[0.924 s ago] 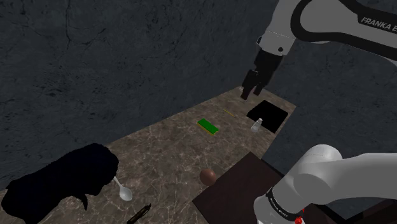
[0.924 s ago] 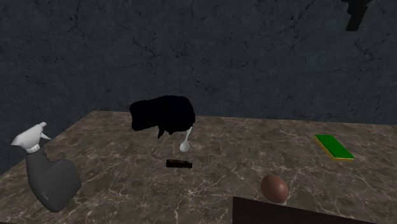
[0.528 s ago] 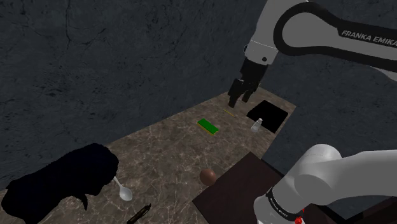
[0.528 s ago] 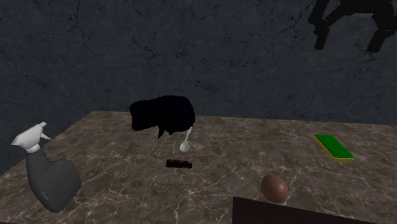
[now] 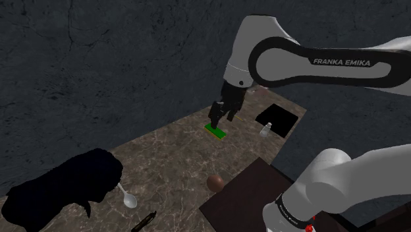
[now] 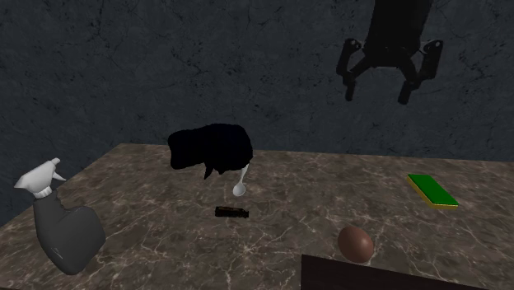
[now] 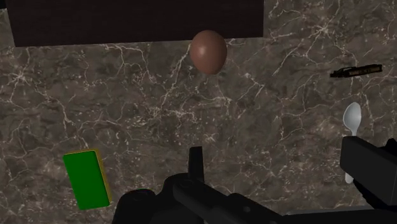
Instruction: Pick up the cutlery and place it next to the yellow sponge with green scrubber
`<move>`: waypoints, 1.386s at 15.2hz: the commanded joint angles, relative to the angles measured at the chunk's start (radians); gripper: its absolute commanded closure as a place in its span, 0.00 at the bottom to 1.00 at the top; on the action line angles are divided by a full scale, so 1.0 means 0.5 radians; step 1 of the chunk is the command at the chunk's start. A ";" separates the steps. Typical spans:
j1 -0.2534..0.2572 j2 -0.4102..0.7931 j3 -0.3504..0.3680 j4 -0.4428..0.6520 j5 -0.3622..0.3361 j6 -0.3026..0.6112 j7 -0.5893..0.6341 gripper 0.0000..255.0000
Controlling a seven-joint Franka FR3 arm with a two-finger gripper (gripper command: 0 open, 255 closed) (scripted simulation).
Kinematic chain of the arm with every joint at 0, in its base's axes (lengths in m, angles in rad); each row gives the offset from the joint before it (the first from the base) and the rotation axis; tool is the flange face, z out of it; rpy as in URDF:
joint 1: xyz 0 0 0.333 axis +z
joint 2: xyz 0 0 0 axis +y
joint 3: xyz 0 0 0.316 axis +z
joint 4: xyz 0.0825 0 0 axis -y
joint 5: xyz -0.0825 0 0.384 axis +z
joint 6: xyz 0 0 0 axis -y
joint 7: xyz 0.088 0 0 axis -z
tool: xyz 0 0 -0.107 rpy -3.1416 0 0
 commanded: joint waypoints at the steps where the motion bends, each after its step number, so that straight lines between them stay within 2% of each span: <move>1: 0.015 0.109 0.074 0.010 0.012 0.107 0.063 0.00; 6: 0.038 0.406 0.256 0.051 -0.007 0.368 0.233 0.00; 11: 0.047 0.760 0.426 0.155 -0.124 0.605 0.448 0.00; 16: 0.081 1.165 0.543 0.323 -0.366 0.789 0.723 0.00; 21: 0.207 1.590 0.544 0.559 -0.675 0.893 1.013 0.00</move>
